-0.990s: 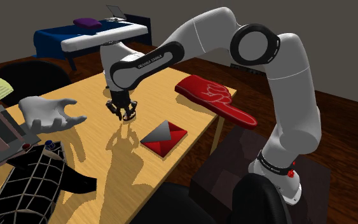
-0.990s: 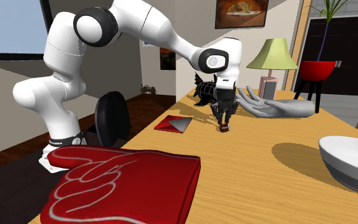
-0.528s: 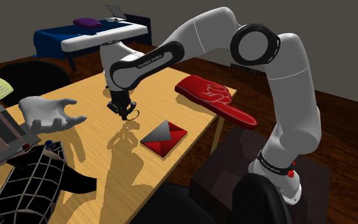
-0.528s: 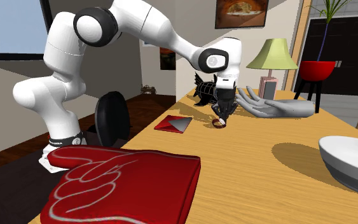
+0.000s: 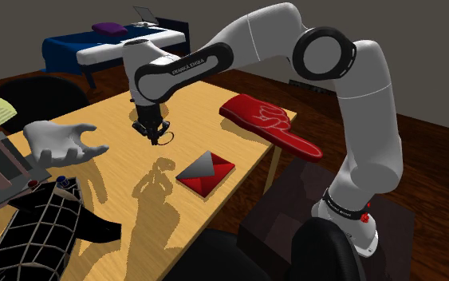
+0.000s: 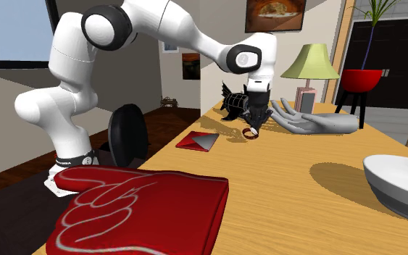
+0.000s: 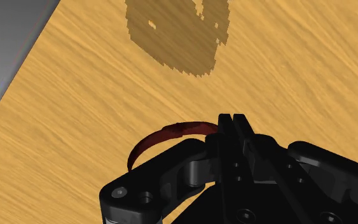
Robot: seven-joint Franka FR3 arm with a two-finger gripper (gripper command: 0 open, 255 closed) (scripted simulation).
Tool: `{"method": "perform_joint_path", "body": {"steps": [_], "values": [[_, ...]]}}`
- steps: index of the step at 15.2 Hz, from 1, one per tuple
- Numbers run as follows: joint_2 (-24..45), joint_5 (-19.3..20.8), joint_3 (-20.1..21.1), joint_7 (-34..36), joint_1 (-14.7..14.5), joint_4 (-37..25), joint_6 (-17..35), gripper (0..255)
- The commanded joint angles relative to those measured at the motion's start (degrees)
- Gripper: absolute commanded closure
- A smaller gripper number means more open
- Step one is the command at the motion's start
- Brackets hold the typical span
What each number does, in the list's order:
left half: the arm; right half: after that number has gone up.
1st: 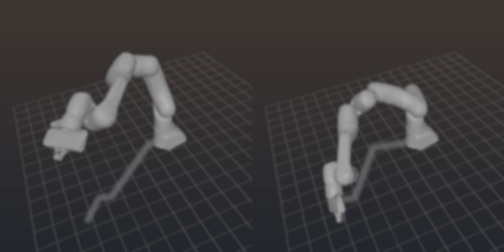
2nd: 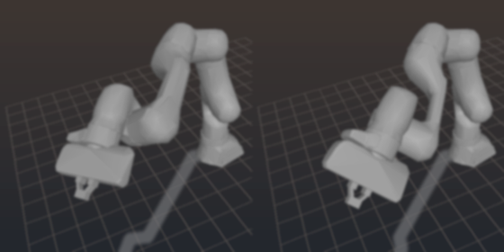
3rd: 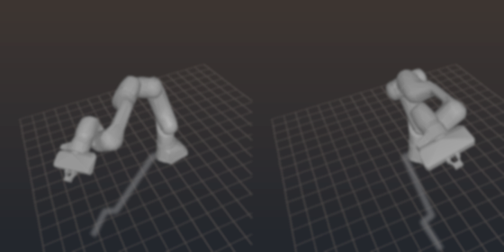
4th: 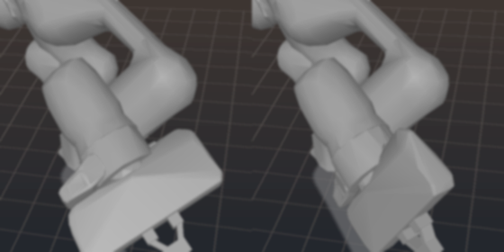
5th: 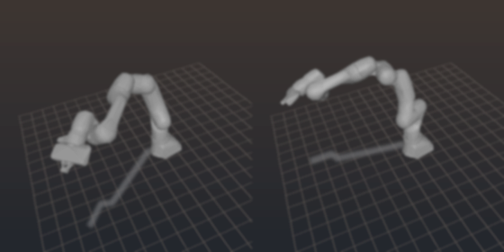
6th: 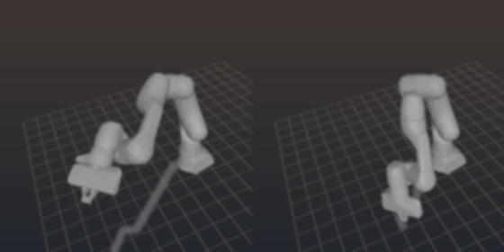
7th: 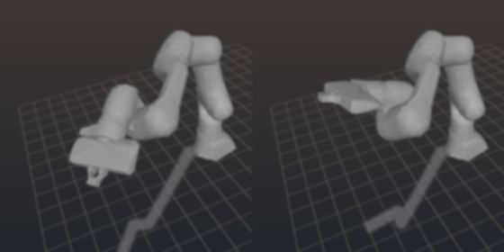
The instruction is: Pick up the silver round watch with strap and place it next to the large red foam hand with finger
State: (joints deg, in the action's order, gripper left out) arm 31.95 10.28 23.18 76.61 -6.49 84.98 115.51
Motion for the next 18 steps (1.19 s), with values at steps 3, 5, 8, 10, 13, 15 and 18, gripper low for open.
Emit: {"method": "perform_joint_path", "body": {"steps": [3,5,8,10,13,15,18], "values": [[-1.01,-0.43,0.27,-0.17,0.01,-1.62,-2.58,255],[-1.40,-0.61,0.38,-0.25,0.00,-2.58,-3.91,255],[-1.90,-0.85,0.53,-0.37,-0.06,-4.17,-5.94,255],[-2.16,-0.98,0.62,-0.43,-0.13,-5.32,-7.34,255],[-2.47,-1.14,0.73,-0.52,-0.27,-7.20,-9.48,255],[-2.59,-1.22,0.79,-0.57,-0.39,-8.56,-10.95,255],[-2.67,-1.29,0.87,-0.62,-0.62,-10.79,-13.22,255]]}}
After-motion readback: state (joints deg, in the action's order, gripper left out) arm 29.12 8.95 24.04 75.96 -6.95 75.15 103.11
